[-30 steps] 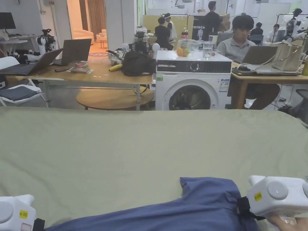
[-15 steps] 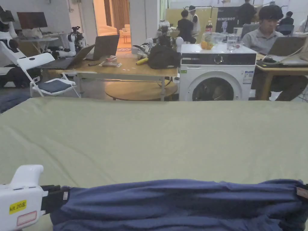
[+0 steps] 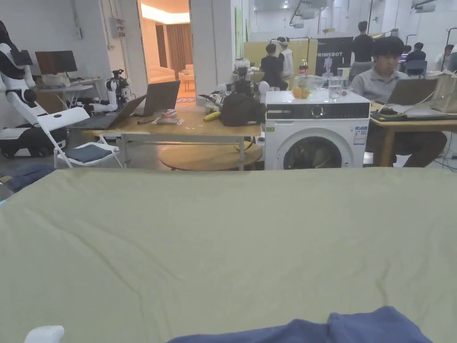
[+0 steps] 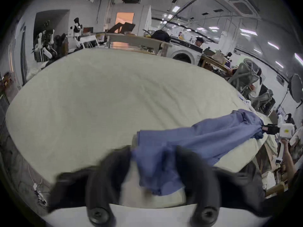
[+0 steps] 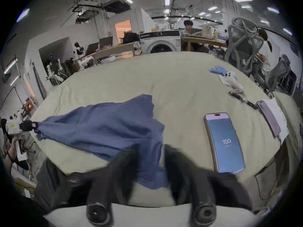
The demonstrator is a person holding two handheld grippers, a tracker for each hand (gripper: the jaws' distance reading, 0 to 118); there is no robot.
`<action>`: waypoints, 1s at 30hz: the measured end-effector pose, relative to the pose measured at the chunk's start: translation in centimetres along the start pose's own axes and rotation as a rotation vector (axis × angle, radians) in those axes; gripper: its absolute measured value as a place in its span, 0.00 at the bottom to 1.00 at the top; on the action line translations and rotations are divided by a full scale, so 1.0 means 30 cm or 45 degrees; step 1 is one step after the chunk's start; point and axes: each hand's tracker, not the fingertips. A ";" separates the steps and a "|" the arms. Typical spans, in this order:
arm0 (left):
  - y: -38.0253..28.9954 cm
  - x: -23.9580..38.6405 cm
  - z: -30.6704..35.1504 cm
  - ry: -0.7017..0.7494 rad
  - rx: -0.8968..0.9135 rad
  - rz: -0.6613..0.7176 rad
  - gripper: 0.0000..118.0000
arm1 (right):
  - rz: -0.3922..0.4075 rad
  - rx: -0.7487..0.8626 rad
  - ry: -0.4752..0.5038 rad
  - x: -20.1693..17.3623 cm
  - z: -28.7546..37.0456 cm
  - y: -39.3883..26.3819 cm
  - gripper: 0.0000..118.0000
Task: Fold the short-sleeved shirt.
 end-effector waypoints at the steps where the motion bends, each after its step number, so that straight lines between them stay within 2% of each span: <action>1: 0.025 0.020 0.033 -0.014 0.089 -0.012 0.67 | 0.008 0.060 -0.020 -0.005 0.025 0.010 0.44; 3: 0.095 0.086 0.097 -0.013 0.226 -0.057 0.66 | 0.016 0.193 -0.002 -0.022 0.070 0.052 0.44; 6: 0.214 0.206 0.182 -0.012 0.460 -0.089 0.66 | 0.075 0.388 0.037 -0.116 0.149 0.155 0.44; 8: 0.271 0.283 0.227 -0.107 0.573 -0.099 0.66 | 0.134 0.484 0.069 -0.191 0.186 0.216 0.44; 10: 0.308 0.346 0.239 -0.160 0.612 -0.184 0.66 | 0.158 0.539 0.073 -0.267 0.194 0.257 0.44; 12: 0.314 0.414 0.237 -0.093 0.648 -0.269 0.66 | 0.179 0.576 0.113 -0.323 0.175 0.281 0.44; 14: 0.316 0.441 0.228 -0.111 0.626 -0.242 0.64 | 0.189 0.565 0.125 -0.374 0.149 0.284 0.41; 15: 0.310 0.445 0.222 -0.183 0.594 -0.193 0.55 | 0.191 0.560 0.141 -0.395 0.139 0.279 0.26; 16: 0.304 0.440 0.219 -0.217 0.579 -0.154 0.38 | 0.192 0.561 0.169 -0.409 0.131 0.270 0.09; 17: 0.295 0.437 0.216 -0.211 0.561 -0.113 0.14 | 0.188 0.556 0.187 -0.425 0.123 0.262 0.00; 18: 0.285 0.437 0.214 -0.201 0.572 -0.123 0.00 | 0.185 0.553 0.185 -0.441 0.116 0.249 0.00; 22: 0.251 0.388 0.250 -0.191 0.529 -0.122 0.00 | 0.201 0.505 0.238 -0.465 0.087 0.221 0.00; 26: 0.223 0.179 0.264 -0.309 0.464 0.163 0.00 | 0.216 0.461 0.260 -0.459 0.078 0.204 0.00; 27: 0.206 0.104 0.248 -0.346 0.434 0.282 0.01 | 0.213 0.449 0.273 -0.453 0.081 0.196 0.00; 28: 0.183 0.034 0.222 -0.352 0.357 0.390 0.20 | 0.207 0.436 0.286 -0.445 0.083 0.187 0.00; 30: 0.114 -0.084 0.149 -0.315 0.175 0.550 0.87 | 0.173 0.398 0.320 -0.427 0.089 0.172 0.00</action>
